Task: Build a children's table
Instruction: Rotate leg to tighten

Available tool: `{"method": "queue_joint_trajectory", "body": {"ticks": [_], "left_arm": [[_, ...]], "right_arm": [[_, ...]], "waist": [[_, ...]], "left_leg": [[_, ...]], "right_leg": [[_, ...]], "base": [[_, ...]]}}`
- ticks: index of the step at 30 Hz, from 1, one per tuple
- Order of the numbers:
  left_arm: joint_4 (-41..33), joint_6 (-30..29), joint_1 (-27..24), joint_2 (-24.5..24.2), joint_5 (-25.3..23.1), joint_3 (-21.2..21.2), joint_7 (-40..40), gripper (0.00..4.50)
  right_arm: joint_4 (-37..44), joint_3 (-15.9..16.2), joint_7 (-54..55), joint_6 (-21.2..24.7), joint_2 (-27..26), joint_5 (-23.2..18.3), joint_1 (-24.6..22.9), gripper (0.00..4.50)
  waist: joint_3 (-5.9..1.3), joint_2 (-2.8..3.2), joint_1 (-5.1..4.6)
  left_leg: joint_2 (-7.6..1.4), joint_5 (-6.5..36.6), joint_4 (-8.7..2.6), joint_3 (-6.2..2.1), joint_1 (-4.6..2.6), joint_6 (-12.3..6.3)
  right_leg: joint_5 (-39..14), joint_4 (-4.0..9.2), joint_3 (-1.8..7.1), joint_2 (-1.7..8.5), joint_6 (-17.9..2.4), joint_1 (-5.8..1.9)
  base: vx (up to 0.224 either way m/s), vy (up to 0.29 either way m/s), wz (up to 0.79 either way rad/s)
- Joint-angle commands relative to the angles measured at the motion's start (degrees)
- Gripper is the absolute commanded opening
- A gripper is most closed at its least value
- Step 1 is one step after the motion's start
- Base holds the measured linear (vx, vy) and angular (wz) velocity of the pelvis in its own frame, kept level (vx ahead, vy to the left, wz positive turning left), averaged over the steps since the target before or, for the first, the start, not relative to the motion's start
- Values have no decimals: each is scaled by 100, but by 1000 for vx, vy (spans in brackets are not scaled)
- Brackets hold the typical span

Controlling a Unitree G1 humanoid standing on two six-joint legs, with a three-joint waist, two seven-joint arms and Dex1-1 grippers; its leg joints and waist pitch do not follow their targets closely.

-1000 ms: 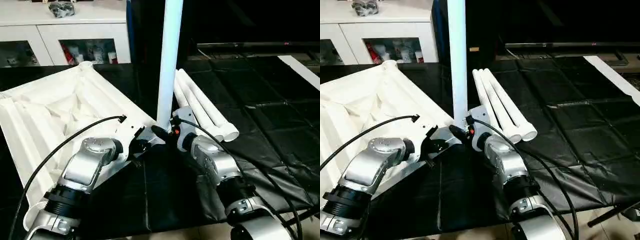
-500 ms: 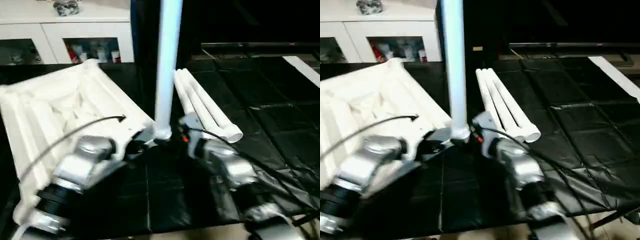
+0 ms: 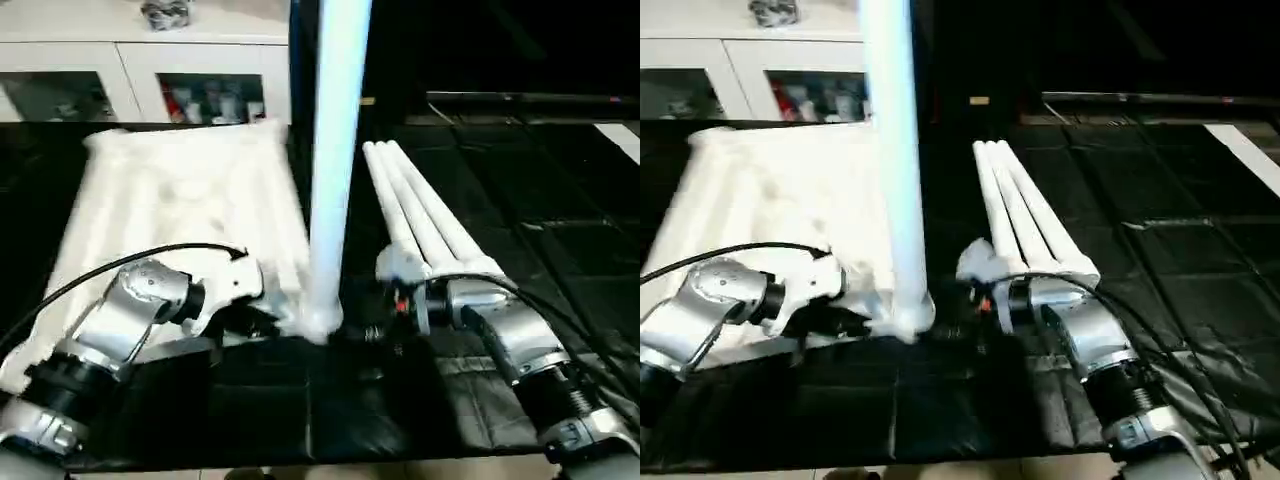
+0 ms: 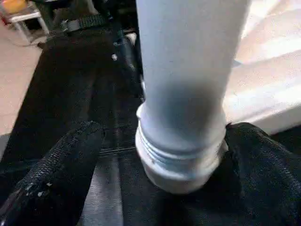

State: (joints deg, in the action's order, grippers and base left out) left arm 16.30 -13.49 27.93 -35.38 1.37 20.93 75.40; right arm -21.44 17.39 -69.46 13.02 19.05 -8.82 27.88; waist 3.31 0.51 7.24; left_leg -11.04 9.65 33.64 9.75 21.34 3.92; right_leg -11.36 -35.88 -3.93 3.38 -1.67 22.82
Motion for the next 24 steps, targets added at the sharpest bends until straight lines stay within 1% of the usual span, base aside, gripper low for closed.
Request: {"method": "queue_joint_trajectory", "body": {"ticks": [1,3,6,8,9,10,13,14,16,19,21,24], "left_arm": [[25,251,124,10,-87,285,386,0],[92,341,153,22,-111,313,449,0],[144,392,177,35,-111,326,458,0],[206,459,210,43,-114,348,486,0],[211,465,212,44,-114,350,490,0],[257,521,231,53,-119,361,520,0],[320,601,256,62,-131,384,568,0],[328,610,259,62,-131,388,571,0],[345,632,263,61,-133,396,578,0],[377,665,269,63,-139,397,592,0],[385,669,270,62,-140,397,594,0],[437,712,287,71,-147,393,600,0]], "right_arm": [[-151,56,-76,-63,-56,87,191,443],[-284,109,-150,-79,-103,89,257,443],[-326,115,-172,-48,-145,36,286,408],[-360,127,-207,-31,-173,6,314,408],[-362,128,-216,-26,-175,0,315,393],[-392,132,-270,-14,-191,-27,330,366],[-480,123,-322,-28,-212,-34,357,362],[-499,118,-327,-27,-218,-36,361,353],[-531,102,-337,-33,-233,-48,361,320],[-560,92,-357,-38,-250,-54,354,309],[-561,95,-365,-33,-252,-56,347,285],[-572,103,-381,-30,-264,-69,332,272]], "waist": [[-389,50,-24],[-393,53,-25],[-396,55,-13],[-404,50,-4],[-405,55,4],[-406,51,3],[-403,44,10],[-401,44,14],[-404,47,19],[-409,45,23],[-407,39,24],[-408,46,29]], "left_leg": [[-223,1345,-381,-67,-97,-25],[-228,1312,-379,-65,-95,-19],[-236,1281,-379,-66,-91,-27],[-237,1232,-374,-64,-89,-24],[-235,1224,-371,-60,-90,-28],[-235,1223,-372,-61,-90,-30],[-235,1220,-371,-58,-88,-38],[-234,1231,-371,-59,-91,-26],[-241,1222,-374,-61,-92,-19],[-237,1184,-367,-58,-85,-32],[-237,1174,-368,-57,-84,-33],[-238,1196,-369,-58,-90,-22]], "right_leg": [[-1349,487,314,478,-1018,-261],[-1274,473,312,473,-1048,-261],[-1153,453,310,469,-1074,-264],[-1069,442,309,473,-1095,-272],[-1033,440,307,466,-1097,-269],[-993,432,307,464,-1104,-273],[-1063,440,308,473,-1081,-274],[-1110,443,308,477,-1080,-272],[-1110,439,308,476,-1071,-270],[-1034,430,307,474,-1089,-276],[-1016,429,307,472,-1088,-277],[-1067,432,306,472,-1076,-273]], "base": [[0,0,0],[0,0,0],[0,0,0],[0,0,0],[0,0,0],[0,0,0],[0,0,0],[0,0,0],[0,0,0],[0,0,0],[0,0,0],[0,0,0]]}}
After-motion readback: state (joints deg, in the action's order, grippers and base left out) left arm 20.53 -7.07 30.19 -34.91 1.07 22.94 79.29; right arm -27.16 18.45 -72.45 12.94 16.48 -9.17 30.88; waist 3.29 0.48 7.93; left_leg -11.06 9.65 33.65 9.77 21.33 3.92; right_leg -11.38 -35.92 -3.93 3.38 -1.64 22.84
